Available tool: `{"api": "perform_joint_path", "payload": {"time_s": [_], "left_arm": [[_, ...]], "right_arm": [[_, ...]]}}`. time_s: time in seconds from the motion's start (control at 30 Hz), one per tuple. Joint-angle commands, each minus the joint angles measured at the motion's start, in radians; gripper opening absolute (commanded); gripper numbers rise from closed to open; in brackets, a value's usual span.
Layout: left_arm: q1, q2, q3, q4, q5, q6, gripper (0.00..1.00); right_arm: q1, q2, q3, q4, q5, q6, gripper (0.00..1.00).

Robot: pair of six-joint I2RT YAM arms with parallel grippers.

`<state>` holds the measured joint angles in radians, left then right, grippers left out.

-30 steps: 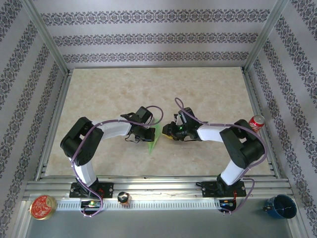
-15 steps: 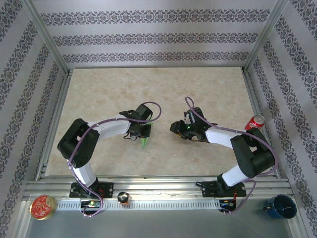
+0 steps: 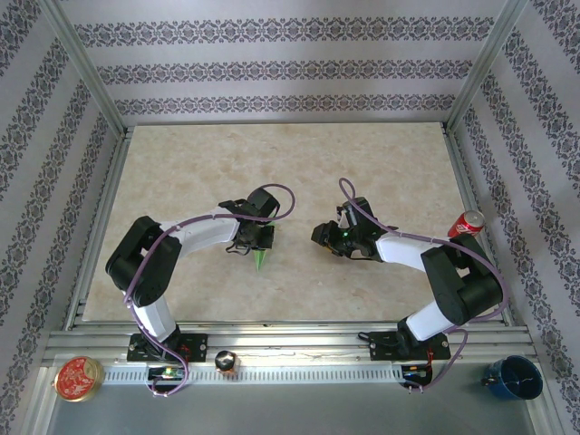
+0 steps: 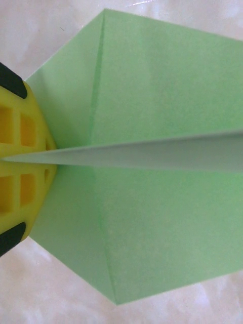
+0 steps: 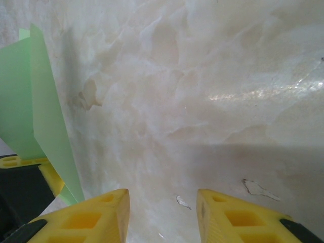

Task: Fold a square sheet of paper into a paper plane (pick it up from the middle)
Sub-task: Move a paper plane to the center of the table.

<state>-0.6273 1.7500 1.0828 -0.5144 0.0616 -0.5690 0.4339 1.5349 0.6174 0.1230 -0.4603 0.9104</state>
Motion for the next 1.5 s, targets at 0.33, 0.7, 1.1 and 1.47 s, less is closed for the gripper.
{"api": "perform_joint_path", "payload": {"time_s": [0.33, 0.7, 1.1, 1.47], "left_arm": [[-0.008, 0.038, 0.029, -0.052, -0.029, -0.031, 0.04], [-0.008, 0.068, 0.060, -0.073, -0.028, -0.028, 0.07], [-0.008, 0.116, 0.075, -0.069, -0.007, -0.032, 0.11], [-0.007, 0.145, 0.081, -0.079, -0.021, -0.033, 0.20]], "right_arm": [[0.005, 0.026, -0.008, 0.018, -0.013, -0.008, 0.41], [0.005, 0.037, -0.013, 0.030, -0.014, -0.010, 0.42], [0.003, 0.033, -0.018, 0.029, -0.014, -0.009, 0.42], [0.004, 0.036, -0.004, 0.023, -0.021, -0.010, 0.43]]}}
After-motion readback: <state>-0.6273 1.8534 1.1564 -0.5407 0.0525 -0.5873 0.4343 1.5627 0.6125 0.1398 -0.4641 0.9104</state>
